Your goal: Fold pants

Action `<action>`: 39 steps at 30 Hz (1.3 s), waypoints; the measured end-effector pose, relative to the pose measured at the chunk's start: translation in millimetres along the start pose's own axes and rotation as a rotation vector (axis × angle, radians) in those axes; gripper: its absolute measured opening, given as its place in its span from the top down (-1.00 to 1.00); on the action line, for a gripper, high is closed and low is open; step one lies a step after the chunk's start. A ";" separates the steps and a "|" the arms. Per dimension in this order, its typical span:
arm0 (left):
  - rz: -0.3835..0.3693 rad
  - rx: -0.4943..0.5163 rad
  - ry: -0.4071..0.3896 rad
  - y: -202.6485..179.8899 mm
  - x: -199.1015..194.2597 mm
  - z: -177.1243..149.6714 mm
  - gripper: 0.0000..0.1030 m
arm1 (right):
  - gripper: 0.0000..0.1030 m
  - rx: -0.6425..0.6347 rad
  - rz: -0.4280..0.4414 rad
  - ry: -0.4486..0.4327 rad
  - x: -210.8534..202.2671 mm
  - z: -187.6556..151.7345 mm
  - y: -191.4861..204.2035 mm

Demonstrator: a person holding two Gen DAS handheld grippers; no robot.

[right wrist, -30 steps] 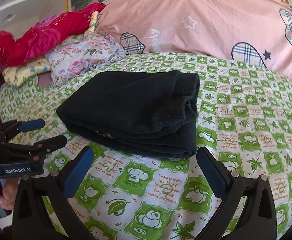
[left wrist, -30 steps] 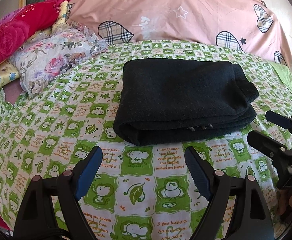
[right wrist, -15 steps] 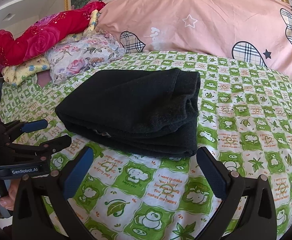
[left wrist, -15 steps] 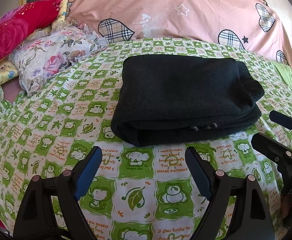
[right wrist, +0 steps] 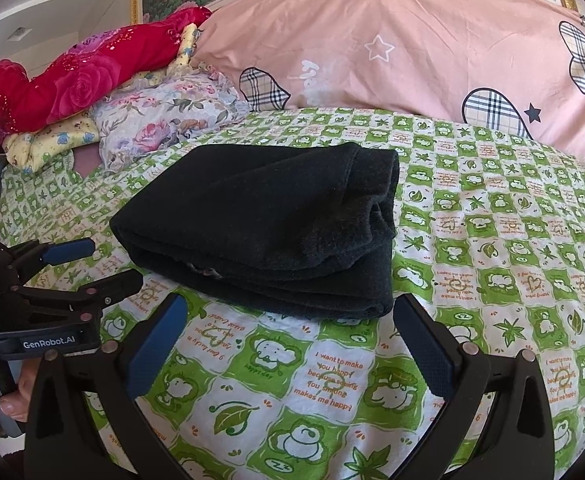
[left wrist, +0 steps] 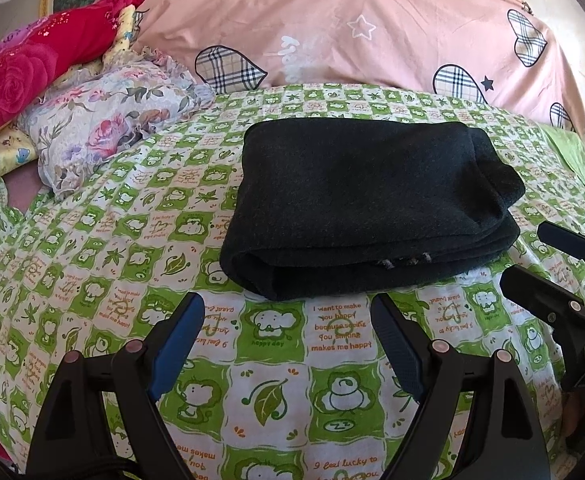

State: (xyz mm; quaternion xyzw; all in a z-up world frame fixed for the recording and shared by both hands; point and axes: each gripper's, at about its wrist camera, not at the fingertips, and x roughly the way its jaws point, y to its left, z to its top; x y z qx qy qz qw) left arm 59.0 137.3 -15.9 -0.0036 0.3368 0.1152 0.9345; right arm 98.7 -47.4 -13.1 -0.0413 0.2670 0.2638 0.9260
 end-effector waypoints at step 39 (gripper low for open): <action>-0.010 0.021 -0.013 -4.4 -2.9 -1.0 -0.67 | -0.99 -0.002 0.000 0.002 0.4 0.0 1.3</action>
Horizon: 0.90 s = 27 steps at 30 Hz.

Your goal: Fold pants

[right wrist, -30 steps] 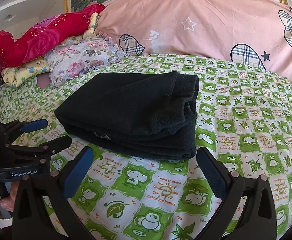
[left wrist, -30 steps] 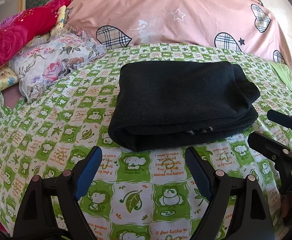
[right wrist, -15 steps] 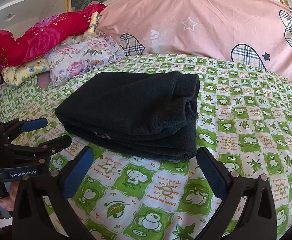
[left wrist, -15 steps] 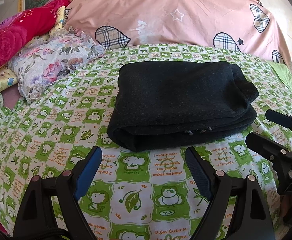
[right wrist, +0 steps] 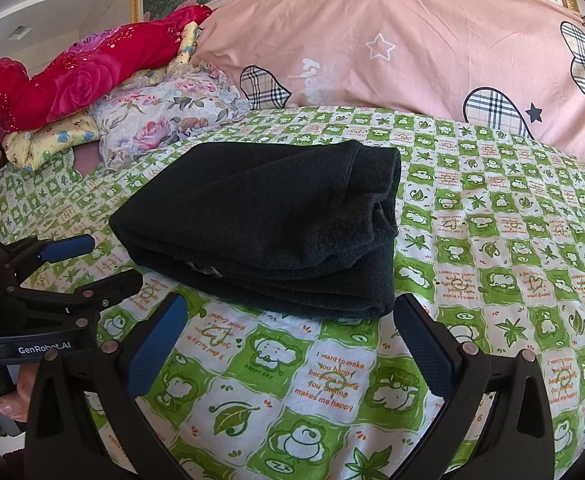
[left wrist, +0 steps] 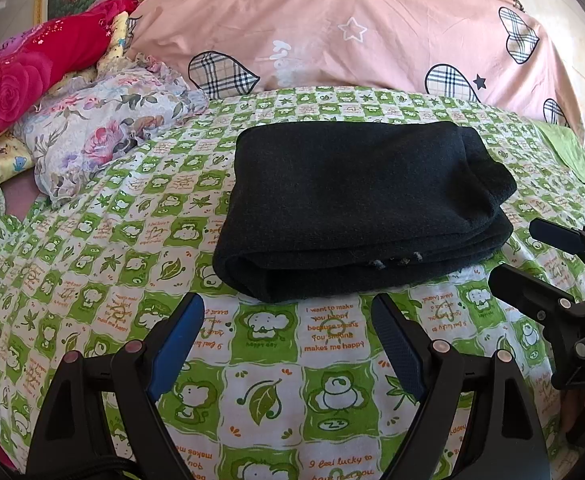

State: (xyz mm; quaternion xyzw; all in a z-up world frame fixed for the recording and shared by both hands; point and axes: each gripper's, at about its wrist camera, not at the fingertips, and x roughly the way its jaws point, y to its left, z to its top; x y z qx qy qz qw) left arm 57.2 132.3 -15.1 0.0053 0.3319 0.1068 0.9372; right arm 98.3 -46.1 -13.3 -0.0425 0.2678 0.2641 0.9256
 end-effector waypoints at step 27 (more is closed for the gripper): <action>-0.002 -0.005 0.005 4.3 -0.3 6.2 -0.67 | -0.99 -0.044 0.019 0.012 -0.3 7.4 1.5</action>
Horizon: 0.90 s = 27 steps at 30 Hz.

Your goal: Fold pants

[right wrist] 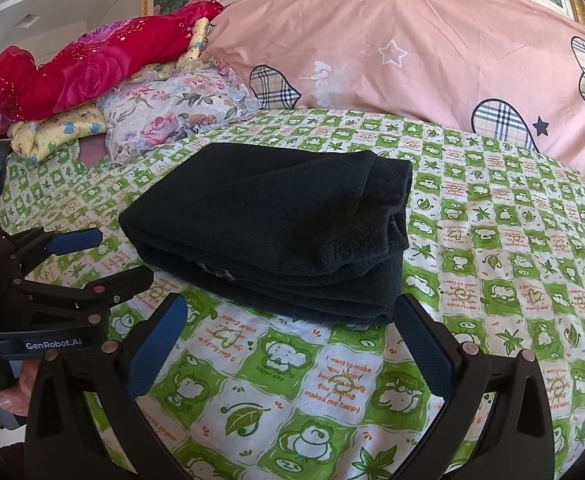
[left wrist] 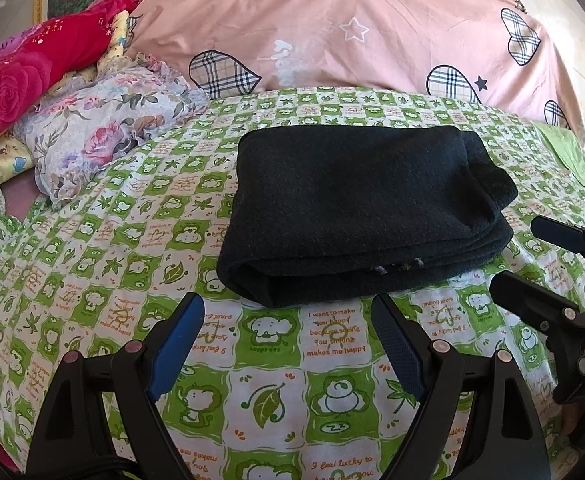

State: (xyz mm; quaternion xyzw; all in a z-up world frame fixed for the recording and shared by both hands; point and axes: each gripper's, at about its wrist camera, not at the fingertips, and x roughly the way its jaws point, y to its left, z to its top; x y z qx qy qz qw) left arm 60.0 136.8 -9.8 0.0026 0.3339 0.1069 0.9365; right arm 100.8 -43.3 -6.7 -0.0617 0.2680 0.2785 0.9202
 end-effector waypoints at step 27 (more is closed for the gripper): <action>-0.022 -0.066 0.017 13.7 -3.3 32.2 -0.67 | -0.99 0.089 0.006 0.012 -1.6 31.2 -21.4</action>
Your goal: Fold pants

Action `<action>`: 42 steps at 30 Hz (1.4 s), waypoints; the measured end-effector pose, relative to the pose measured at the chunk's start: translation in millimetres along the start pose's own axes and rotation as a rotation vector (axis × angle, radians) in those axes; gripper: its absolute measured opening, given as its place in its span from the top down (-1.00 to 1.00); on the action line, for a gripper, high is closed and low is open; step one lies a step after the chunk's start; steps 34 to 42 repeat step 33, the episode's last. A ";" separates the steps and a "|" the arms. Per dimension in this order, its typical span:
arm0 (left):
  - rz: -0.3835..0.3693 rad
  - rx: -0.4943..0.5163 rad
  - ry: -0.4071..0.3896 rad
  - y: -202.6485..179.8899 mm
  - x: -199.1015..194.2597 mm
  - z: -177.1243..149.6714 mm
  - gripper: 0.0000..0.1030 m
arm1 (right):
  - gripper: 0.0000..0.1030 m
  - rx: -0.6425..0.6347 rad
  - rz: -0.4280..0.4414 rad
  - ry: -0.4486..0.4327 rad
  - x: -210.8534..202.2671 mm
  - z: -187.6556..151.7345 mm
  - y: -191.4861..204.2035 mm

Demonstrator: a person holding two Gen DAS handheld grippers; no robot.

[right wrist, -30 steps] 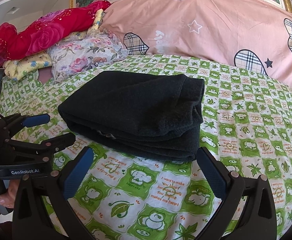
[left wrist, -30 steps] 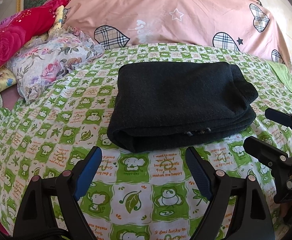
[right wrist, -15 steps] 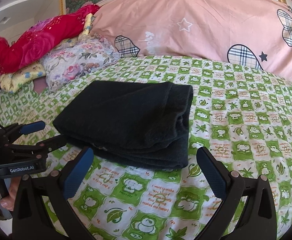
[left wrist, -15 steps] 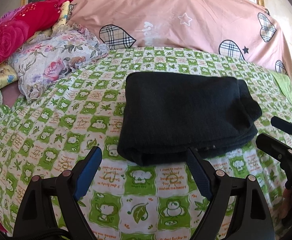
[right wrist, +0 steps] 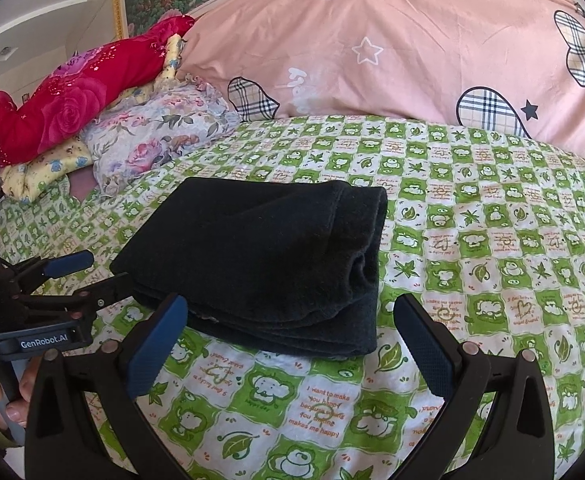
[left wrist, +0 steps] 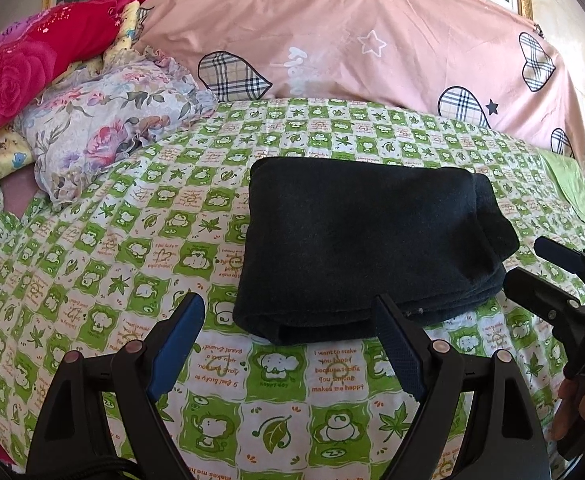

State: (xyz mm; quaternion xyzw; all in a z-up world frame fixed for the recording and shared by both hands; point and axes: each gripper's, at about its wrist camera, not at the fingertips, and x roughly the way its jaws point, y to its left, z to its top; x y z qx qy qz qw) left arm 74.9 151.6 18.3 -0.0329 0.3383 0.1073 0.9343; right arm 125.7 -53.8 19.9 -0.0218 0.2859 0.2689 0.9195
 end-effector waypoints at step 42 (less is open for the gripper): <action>0.050 0.020 0.034 -7.9 5.0 13.1 -0.65 | -0.99 0.058 0.038 0.021 4.2 6.8 -8.0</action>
